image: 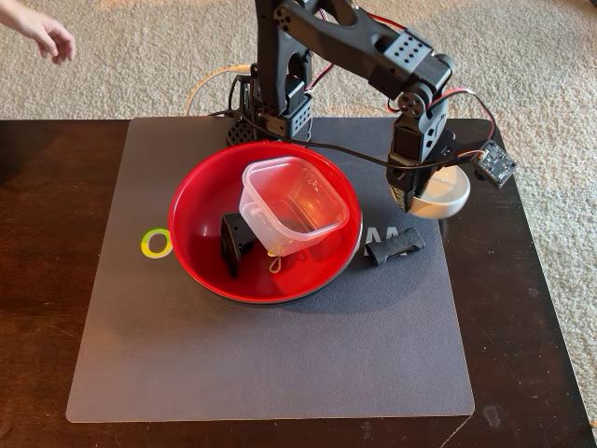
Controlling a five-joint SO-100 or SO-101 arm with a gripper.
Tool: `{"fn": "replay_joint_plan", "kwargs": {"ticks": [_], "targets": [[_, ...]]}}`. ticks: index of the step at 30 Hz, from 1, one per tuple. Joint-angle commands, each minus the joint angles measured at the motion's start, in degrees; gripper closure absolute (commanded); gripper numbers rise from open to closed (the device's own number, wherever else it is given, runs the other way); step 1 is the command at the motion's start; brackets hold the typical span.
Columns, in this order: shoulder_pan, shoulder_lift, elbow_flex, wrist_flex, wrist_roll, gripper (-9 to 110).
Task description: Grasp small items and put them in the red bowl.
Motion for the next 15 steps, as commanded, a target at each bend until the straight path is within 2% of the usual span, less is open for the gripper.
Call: {"fn": "replay_joint_plan", "kwargs": {"ticks": [1, 9, 15], "targets": [[1.4, 6.1, -4.7, -0.3, -1.4, 101], [6.1, 13.8, -7.1, -0.3, -7.5, 101], [16.9, 20.6, -7.1, -0.3, -15.6, 101]]}}
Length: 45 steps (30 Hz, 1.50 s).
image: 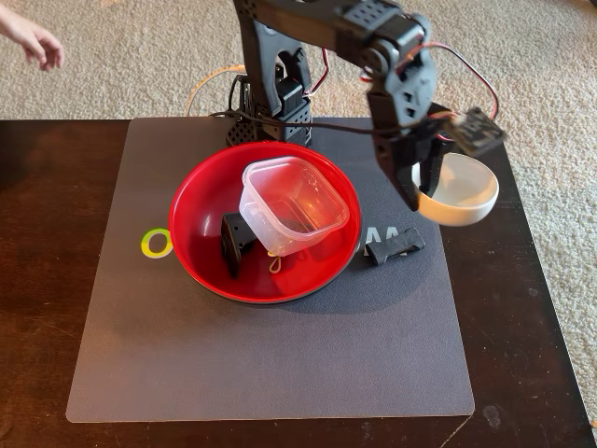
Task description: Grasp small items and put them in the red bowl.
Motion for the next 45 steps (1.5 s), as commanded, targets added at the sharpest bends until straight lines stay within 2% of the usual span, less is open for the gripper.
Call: {"fn": "replay_joint_plan", "kwargs": {"ticks": [1, 4, 9, 13, 18, 24, 26, 29, 31, 36, 40, 45], "targets": [[7.6, 7.2, -4.4, -0.4, -4.9, 101], [13.9, 10.9, -4.4, 2.0, -10.5, 101], [25.8, 12.0, -3.4, 12.7, -22.0, 101], [35.4, 12.5, 2.5, 15.6, -29.1, 101], [45.3, 14.5, 8.4, 15.9, -30.6, 101], [51.9, 17.2, 10.0, 18.1, -28.2, 101], [52.9, 17.1, 10.5, 18.1, -27.6, 97], [52.8, 17.4, 10.6, 18.1, -27.3, 81], [51.3, 18.5, 10.9, 18.3, -26.0, 77], [45.4, 20.6, 8.6, 18.9, -26.7, 76], [35.4, 21.2, 3.8, 17.2, -28.1, 74], [23.3, 11.3, -4.8, 13.5, -28.7, 74]]}}
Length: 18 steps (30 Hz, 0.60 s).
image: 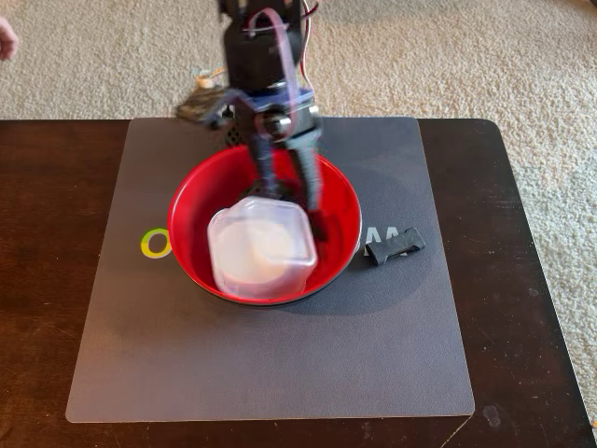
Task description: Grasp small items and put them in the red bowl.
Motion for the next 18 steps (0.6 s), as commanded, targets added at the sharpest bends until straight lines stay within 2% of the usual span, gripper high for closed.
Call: {"fn": "replay_joint_plan", "kwargs": {"ticks": [1, 7, 12, 18], "targets": [[-8.4, -7.6, -8.0, -2.1, -0.4, 74], [-16.1, -28.7, -18.4, -9.0, 2.2, 74], [-17.0, -51.1, -41.5, -7.6, 1.2, 74], [-18.2, -63.5, -49.2, -4.0, -0.2, 75]]}}
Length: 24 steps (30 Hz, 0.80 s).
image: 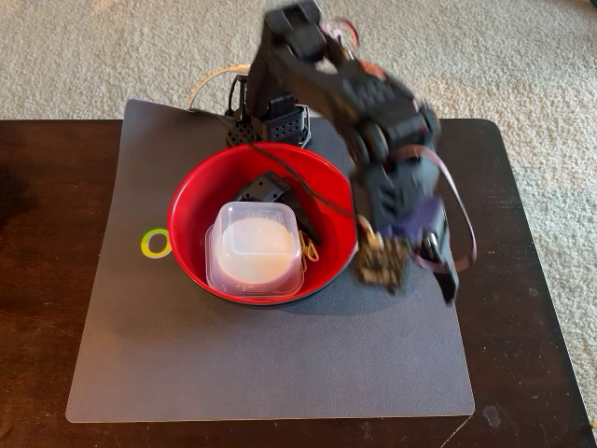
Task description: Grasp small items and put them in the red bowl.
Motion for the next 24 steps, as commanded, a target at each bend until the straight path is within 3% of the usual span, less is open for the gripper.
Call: {"fn": "replay_joint_plan", "kwargs": {"ticks": [1, 5, 11, 24], "targets": [[-2.5, -1.8, -4.6, 3.4, 0.3, 75], [-6.6, 0.6, -1.1, 12.4, 14.8, 74], [-11.6, 3.8, 7.8, 15.6, 34.8, 73], [-24.0, -11.0, -1.1, 14.7, 38.8, 73]]}}
